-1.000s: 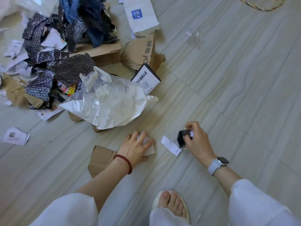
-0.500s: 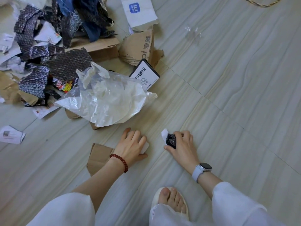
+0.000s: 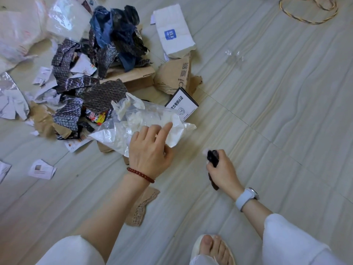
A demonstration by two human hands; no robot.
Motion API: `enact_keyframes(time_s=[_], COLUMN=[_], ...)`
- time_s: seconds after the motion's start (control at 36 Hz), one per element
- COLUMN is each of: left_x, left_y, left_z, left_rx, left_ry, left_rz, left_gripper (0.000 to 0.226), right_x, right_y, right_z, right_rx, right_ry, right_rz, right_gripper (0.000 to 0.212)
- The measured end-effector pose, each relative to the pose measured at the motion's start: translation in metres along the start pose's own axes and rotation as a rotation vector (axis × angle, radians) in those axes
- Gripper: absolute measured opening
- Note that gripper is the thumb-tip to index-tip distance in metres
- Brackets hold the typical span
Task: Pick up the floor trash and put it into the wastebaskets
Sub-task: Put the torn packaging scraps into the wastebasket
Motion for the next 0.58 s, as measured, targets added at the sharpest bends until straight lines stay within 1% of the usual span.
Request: enact_keyframes(time_s=[0.03, 0.08, 0.19, 0.25, 0.28, 0.31, 0.39, 0.42, 0.5, 0.56, 0.58], left_x=[0.0, 0.009, 0.034, 0.049, 0.057, 0.058, 0.052, 0.048, 0.033, 0.016, 0.007], left_y=[0.005, 0.011, 0.01, 0.01, 0.008, 0.008, 0.016, 0.02, 0.031, 0.036, 0.038], left_z=[-0.004, -0.012, -0.028, -0.04, -0.046, -0.05, -0.053, -0.053, -0.048, -0.044, -0.042], left_rx=[-0.013, -0.017, -0.054, -0.104, -0.123, -0.128, -0.111, -0.088, 0.043, 0.129, 0.158], left_ry=[0.059, 0.148, 0.375, 0.518, 0.552, 0.563, 0.493, 0.452, 0.353, 0.284, 0.248], left_rz=[-0.022, -0.12, -0.31, -0.448, -0.504, -0.508, -0.436, -0.41, -0.3, -0.258, -0.249], left_gripper=[0.058, 0.075, 0.1, 0.109, 0.107, 0.102, 0.089, 0.081, 0.046, 0.028, 0.025], right_x=[-0.003, -0.009, -0.014, -0.014, -0.013, -0.013, -0.012, -0.012, -0.019, -0.029, -0.035], right_y=[0.006, 0.017, 0.032, 0.036, 0.037, 0.038, 0.039, 0.039, 0.041, 0.042, 0.043], right_z=[-0.005, -0.015, -0.034, -0.04, -0.041, -0.043, -0.044, -0.045, -0.055, -0.07, -0.08], right_rx=[-0.008, -0.035, -0.083, -0.095, -0.098, -0.101, -0.088, -0.087, -0.097, -0.121, -0.136], right_ry=[0.037, 0.086, 0.132, 0.155, 0.165, 0.177, 0.207, 0.207, 0.216, 0.25, 0.277], right_rz=[0.026, 0.062, 0.094, 0.107, 0.108, 0.106, 0.107, 0.11, 0.134, 0.165, 0.181], right_gripper=[0.024, 0.023, 0.016, 0.007, 0.006, 0.007, 0.01, 0.008, 0.002, 0.006, 0.009])
Point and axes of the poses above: each hand's wrist, its own y-axis towards the middle knuckle, its own x-axis out of the palm, z = x × y, the point moved 7 cm from there along y, towards the middle knuckle, and after that the axes turned 15 degrees about -x, right-handed, at the moved point
